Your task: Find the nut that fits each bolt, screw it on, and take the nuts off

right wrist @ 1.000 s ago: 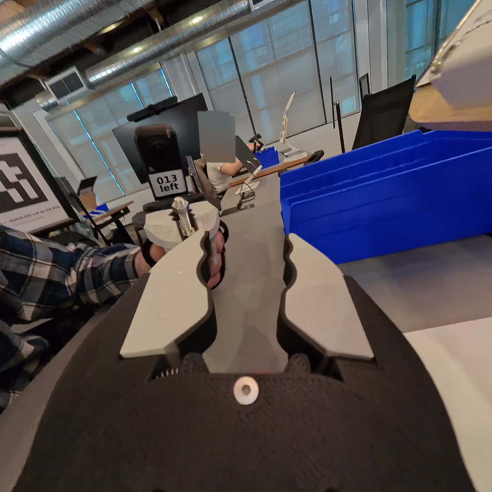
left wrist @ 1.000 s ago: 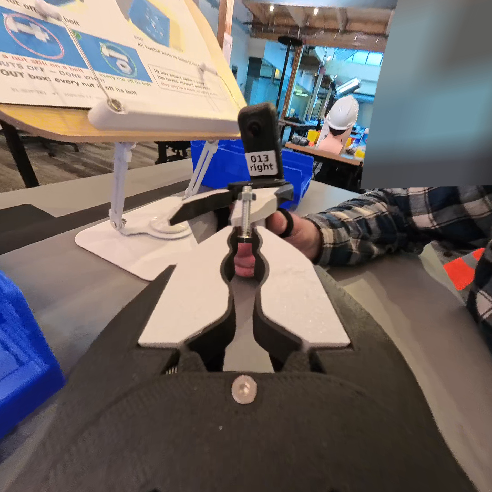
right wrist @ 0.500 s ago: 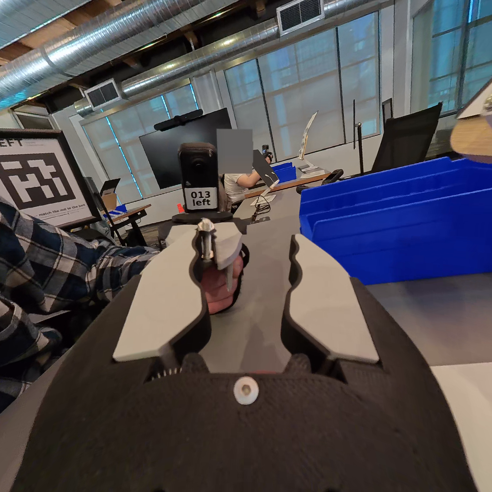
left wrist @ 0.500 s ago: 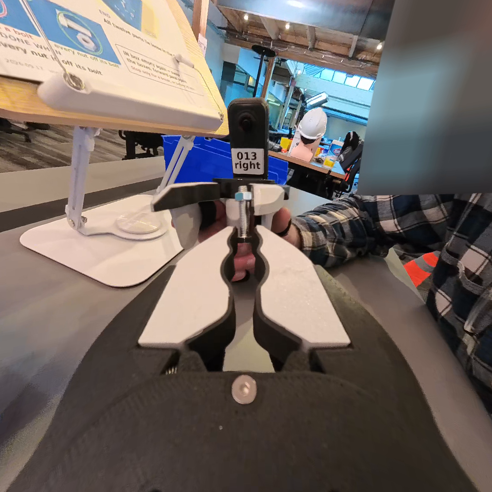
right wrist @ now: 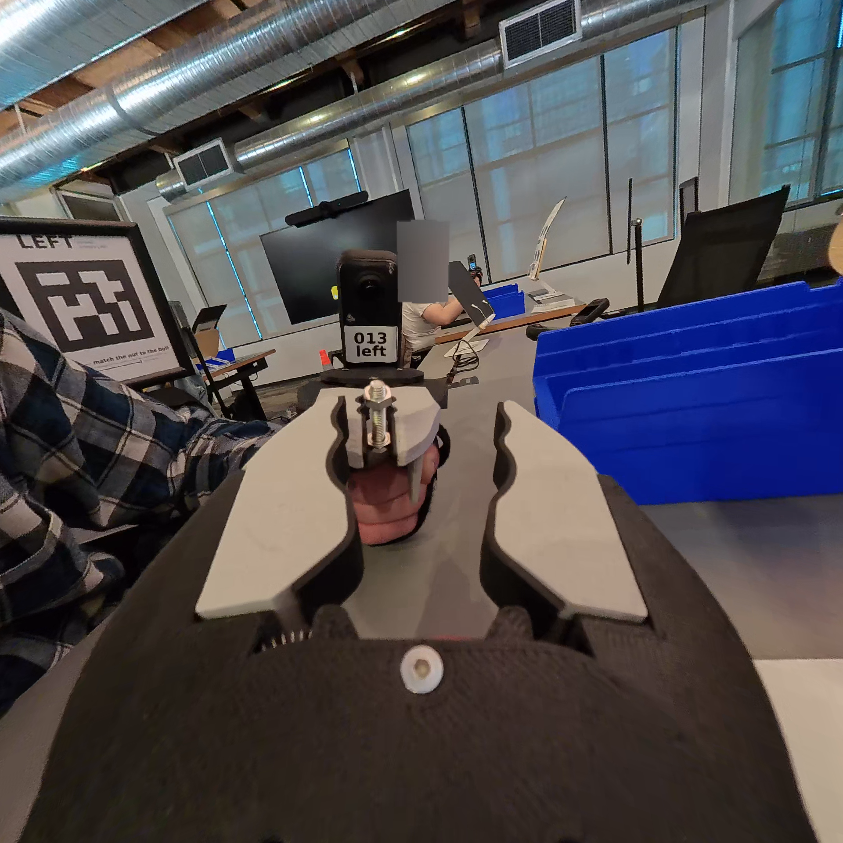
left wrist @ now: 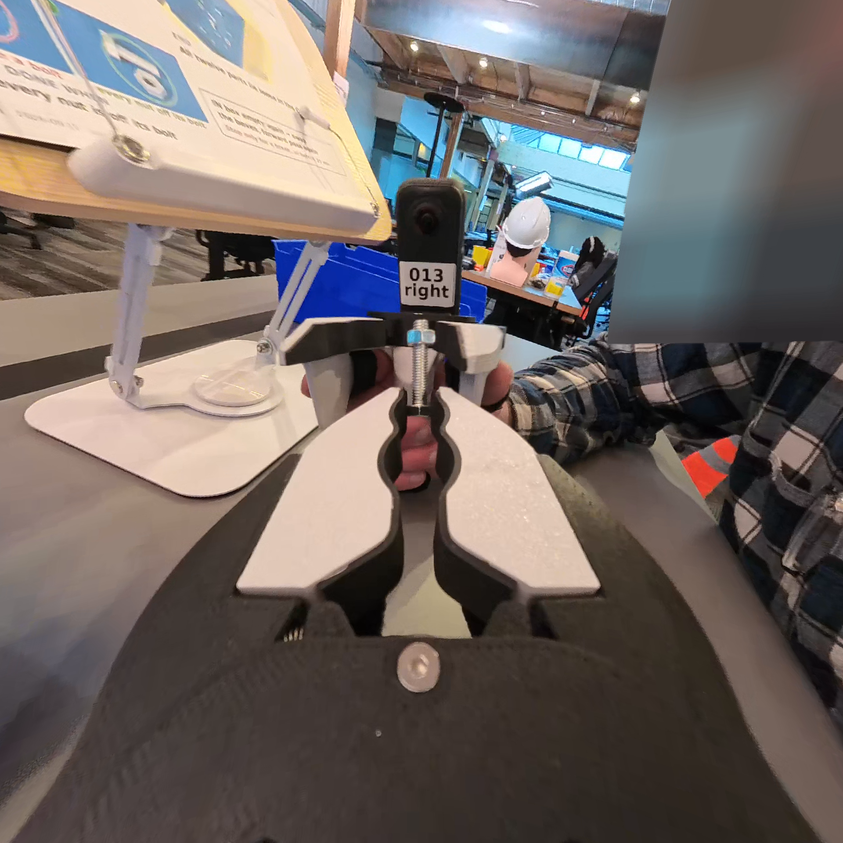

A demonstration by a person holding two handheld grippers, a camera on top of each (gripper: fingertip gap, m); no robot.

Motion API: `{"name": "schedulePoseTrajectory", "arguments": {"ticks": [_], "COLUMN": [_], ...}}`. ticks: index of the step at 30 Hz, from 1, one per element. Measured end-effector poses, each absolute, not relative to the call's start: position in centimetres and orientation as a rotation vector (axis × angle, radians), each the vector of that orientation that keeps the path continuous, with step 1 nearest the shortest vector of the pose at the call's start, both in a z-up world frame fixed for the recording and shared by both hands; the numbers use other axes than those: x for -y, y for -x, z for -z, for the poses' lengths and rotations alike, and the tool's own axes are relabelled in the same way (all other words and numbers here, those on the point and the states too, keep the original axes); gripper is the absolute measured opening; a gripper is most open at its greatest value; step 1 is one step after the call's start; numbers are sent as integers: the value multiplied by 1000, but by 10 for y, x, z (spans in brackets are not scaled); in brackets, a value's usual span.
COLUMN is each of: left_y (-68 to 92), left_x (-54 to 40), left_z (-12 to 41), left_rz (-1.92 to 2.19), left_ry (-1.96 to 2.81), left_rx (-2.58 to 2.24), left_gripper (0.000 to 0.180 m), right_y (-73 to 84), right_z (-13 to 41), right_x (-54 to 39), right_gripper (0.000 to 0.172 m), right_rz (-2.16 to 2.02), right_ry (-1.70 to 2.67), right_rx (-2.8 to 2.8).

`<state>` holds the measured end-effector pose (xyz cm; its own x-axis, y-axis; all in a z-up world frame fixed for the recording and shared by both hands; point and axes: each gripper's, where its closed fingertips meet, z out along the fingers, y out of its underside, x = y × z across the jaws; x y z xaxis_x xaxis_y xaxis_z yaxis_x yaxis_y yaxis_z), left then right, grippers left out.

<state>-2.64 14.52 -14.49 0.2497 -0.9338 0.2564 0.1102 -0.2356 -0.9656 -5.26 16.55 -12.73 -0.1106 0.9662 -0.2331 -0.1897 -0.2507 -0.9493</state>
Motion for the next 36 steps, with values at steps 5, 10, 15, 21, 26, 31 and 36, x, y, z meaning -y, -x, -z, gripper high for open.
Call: {"name": "schedulePoseTrajectory", "arguments": {"ticks": [5,10,15,21,26,31,36], "left_y": [28,34,29,24,29,29,25], "left_x": [-144,-144,-146,-143,-140,-144,-144], "left_z": [139,132,143,143,133,139,144], "left_rz": [1234,1259,1267,1272,1295,1280,1273], "left_ry": [1423,1388,1432,1427,1377,1413,1431], "left_rx": [-810,-792,-802,-823,-806,-800,-823], "left_gripper": [10,9,9,9,10,9,9], "right_y": [48,39,49,49,45,45,52], "right_z": [130,131,125,127,134,128,126], "right_x": [-178,-195,-168,-173,-187,-179,-162], "right_gripper": [67,60,64,63,56,60,60], "right_rz": [-1555,-1611,-1594,-1589,-1591,-1637,-1606], "right_ry": [1222,1252,1164,1198,1248,1198,1163], "right_rx": [942,848,966,943,900,917,998]}}
